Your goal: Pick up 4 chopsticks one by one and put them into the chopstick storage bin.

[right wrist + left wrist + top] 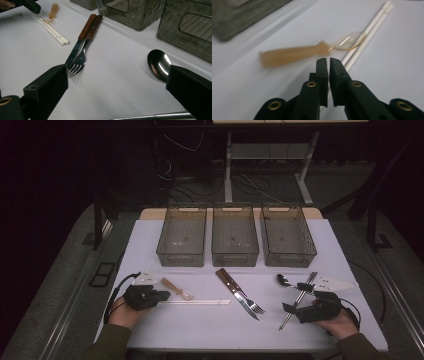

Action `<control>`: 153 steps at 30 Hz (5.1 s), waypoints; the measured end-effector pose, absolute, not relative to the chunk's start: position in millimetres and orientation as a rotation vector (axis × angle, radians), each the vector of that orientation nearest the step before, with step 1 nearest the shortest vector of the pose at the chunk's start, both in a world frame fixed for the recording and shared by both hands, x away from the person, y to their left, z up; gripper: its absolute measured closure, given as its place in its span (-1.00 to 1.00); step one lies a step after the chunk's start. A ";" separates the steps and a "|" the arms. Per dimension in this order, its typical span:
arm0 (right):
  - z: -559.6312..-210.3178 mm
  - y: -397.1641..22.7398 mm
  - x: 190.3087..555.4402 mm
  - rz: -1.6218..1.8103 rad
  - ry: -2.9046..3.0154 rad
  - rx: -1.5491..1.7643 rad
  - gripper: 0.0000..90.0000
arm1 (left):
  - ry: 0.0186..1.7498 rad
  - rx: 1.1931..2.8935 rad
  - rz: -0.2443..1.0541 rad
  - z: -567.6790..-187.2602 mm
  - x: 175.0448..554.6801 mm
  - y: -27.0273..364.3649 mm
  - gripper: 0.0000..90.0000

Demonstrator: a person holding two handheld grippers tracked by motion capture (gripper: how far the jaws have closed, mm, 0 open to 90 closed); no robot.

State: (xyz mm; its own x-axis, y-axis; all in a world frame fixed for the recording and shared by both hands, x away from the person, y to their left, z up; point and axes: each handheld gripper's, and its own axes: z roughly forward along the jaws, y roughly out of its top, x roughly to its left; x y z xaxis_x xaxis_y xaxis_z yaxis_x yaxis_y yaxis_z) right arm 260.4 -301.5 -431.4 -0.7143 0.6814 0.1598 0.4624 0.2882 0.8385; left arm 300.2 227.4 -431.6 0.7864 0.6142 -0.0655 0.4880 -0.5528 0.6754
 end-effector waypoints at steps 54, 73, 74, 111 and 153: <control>-431.1 -302.1 259.7 1.393 2.324 1.061 -0.91 | 0.900 2.305 0.141 -436.7 273.1 237.7 0.98; -431.1 -302.0 259.9 1.391 2.325 1.061 -0.91 | 0.898 2.296 0.115 -437.2 261.9 239.2 0.97; -431.1 -302.0 259.9 1.391 2.324 1.062 -0.91 | 0.896 2.297 0.116 -437.1 261.4 239.2 0.97; -430.7 -301.9 260.4 1.404 2.322 1.059 -0.91 | 0.428 2.357 0.030 -437.9 276.5 138.9 0.80; -430.8 -301.5 260.6 1.405 2.325 1.048 -0.91 | 0.352 2.372 -0.005 -444.7 270.6 135.4 0.86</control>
